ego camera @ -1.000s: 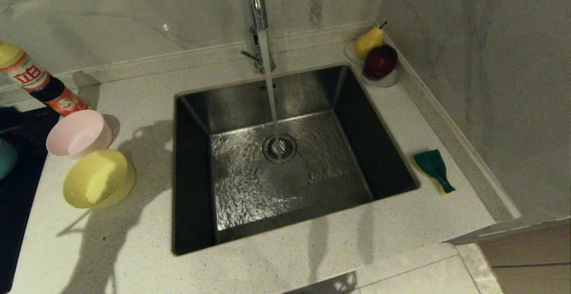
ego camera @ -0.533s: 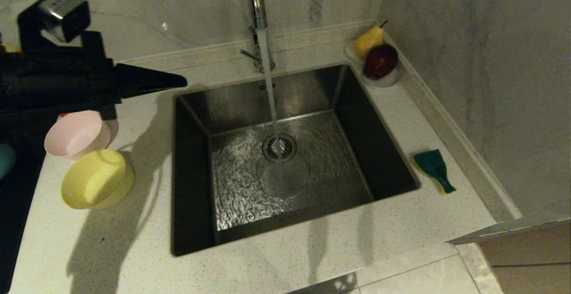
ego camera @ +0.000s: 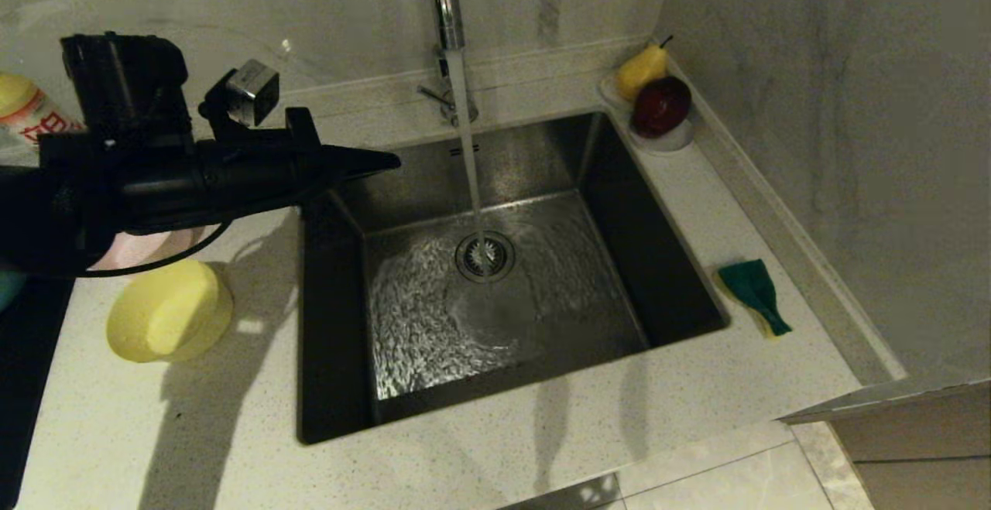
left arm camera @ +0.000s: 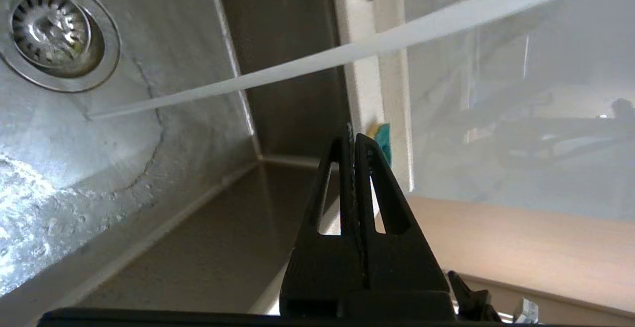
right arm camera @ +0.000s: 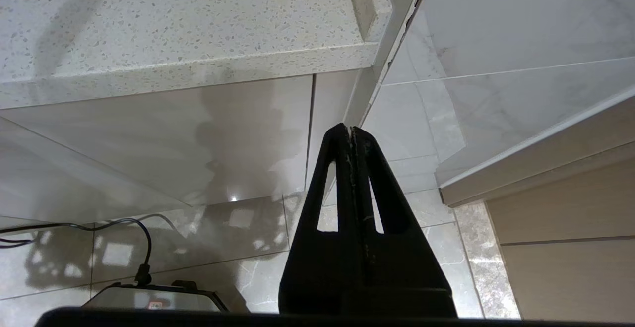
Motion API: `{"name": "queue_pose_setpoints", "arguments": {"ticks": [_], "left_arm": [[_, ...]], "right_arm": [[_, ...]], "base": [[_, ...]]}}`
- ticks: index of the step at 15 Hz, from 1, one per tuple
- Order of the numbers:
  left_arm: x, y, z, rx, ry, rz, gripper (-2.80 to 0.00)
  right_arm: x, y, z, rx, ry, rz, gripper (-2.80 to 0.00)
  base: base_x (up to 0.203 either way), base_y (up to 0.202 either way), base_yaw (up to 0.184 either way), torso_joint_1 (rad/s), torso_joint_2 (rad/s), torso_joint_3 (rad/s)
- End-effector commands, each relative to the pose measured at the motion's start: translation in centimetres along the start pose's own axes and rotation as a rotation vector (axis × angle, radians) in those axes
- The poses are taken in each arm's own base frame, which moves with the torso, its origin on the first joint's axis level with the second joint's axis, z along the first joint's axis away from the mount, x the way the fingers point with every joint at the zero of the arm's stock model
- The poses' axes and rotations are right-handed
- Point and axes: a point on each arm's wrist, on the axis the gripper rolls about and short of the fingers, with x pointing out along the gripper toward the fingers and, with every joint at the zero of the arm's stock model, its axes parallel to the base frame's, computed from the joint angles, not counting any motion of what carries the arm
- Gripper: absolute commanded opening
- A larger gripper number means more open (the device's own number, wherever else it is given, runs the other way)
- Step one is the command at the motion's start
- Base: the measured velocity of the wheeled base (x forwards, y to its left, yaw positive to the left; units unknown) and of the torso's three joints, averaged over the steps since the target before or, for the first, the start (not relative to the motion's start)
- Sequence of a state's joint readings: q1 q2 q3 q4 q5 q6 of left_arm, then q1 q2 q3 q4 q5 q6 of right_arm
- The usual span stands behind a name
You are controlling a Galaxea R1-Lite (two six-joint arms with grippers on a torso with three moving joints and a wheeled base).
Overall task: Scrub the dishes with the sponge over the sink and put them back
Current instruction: Turn off the faucet
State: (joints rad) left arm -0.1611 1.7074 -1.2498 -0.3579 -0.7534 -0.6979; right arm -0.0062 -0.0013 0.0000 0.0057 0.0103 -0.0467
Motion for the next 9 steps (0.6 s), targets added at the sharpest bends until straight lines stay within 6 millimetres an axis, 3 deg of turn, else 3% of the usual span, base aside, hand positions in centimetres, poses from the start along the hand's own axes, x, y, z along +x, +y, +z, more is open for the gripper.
{"name": "queue_pose_setpoints", "arguments": {"ticks": [1,9], "left_arm": [[1.6,1.4,-0.3,-0.013,0.02,-0.004,-2.8],[4.7,3.9,0.7,-0.012,-0.047,-0.07,-2.8]], "right_arm": [[0.0,0.0,0.0,-0.001,0.001,-0.001,-2.8],[0.0,0.0,0.0,-0.001,0.002,-0.001,-2.8]], "base": [[0.0,0.0,0.0,0.0,0.0,0.0],[0.0,0.0,0.0,0.0,0.0,0.0]]}}
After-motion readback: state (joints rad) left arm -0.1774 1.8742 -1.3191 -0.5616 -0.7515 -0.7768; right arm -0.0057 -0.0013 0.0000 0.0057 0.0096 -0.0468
